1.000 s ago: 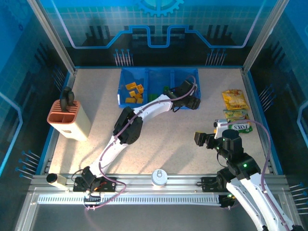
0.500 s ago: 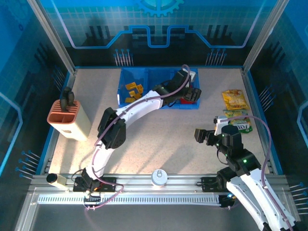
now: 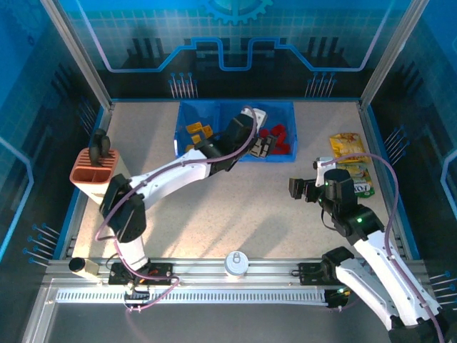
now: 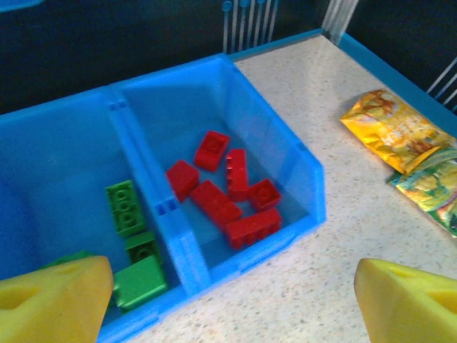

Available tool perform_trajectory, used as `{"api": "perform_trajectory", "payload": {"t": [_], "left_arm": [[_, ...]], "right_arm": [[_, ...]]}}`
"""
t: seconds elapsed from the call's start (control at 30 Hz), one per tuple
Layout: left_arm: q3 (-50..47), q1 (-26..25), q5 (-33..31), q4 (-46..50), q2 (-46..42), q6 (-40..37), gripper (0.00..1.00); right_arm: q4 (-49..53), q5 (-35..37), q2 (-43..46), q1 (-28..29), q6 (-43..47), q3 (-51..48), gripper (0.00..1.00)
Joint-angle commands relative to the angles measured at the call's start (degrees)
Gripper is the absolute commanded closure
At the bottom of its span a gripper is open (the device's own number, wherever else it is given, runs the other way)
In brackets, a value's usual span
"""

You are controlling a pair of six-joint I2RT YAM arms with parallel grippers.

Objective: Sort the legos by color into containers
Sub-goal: Reset both arms

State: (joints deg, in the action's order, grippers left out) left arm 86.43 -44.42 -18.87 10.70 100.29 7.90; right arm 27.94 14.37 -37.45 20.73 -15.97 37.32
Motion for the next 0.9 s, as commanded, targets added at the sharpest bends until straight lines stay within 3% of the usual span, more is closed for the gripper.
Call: {"api": "perform_trajectory", "payload": {"t": [0.0, 0.17, 0.33, 0.57, 0.87], "left_arm": [[-4.8, -0.1, -7.3, -4.0, -5.4, -2.6, 0.1], [-13.0, 0.9, -12.9, -6.6, -10.8, -2.2, 0.1], [-23.0, 1.7, -20.3, -11.8, -16.2, -3.9, 0.07], [-38.3, 3.1, -26.7, -23.6, -25.1, -9.7, 0.04], [-46.0, 5.8, -33.7, -18.3, -31.9, -8.8, 0.01]], "right_arm": [[-2.8, 5.0, 0.0, 0.9, 2.3, 1.2, 0.0], [-2.6, 12.0, -2.1, 0.8, 0.9, 0.5, 0.0], [-6.1, 6.1, -4.3, 0.9, 5.3, -2.9, 0.0], [-6.1, 9.2, -6.2, 0.9, 4.2, -3.6, 0.0], [-8.4, 12.9, -2.4, 0.9, 7.0, -8.3, 0.0]]}}
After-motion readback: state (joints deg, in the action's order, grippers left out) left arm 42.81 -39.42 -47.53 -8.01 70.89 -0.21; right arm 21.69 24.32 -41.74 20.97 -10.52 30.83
